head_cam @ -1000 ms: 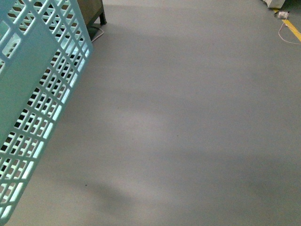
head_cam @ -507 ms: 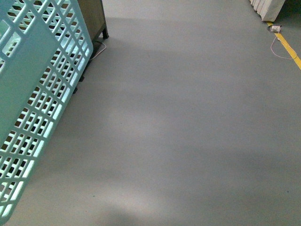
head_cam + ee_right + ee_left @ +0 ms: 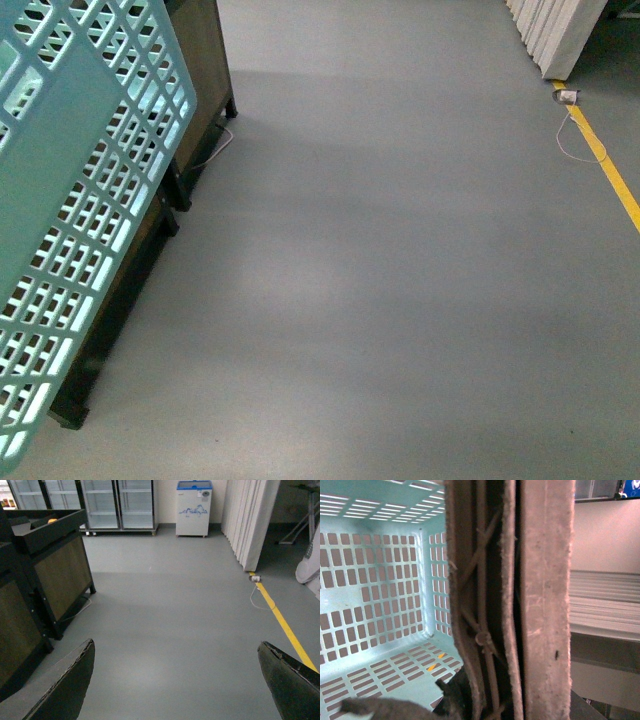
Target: Pick lemon and mango into basket
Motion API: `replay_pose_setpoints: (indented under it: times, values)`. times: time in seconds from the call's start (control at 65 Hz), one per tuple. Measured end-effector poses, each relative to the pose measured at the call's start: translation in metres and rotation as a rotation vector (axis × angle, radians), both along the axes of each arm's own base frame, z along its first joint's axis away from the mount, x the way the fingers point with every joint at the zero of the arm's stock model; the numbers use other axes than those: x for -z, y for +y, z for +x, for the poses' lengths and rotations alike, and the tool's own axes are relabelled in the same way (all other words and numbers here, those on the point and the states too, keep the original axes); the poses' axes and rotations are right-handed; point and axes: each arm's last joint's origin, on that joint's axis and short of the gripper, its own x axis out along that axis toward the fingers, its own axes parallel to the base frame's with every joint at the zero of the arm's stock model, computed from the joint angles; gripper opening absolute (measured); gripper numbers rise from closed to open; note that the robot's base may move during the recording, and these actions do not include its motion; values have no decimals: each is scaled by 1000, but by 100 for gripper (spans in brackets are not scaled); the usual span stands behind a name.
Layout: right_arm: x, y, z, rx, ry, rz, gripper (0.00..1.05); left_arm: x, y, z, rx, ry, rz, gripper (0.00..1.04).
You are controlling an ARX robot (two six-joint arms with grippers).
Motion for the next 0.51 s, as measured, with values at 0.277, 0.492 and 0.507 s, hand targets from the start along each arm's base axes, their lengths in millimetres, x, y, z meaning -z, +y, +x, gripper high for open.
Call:
replay_pose_setpoints:
  times: [0.277,0.492,0.507]
  values:
    - [0,0,0,0,0,0,96,-1,0,0,0,-2,1,15]
    - [0,0,0,0,0,0,96,-1,0,0,0,-3,1,15]
    - [0,0,0,0,0,0,96,-1,0,0,0,-3,1,15]
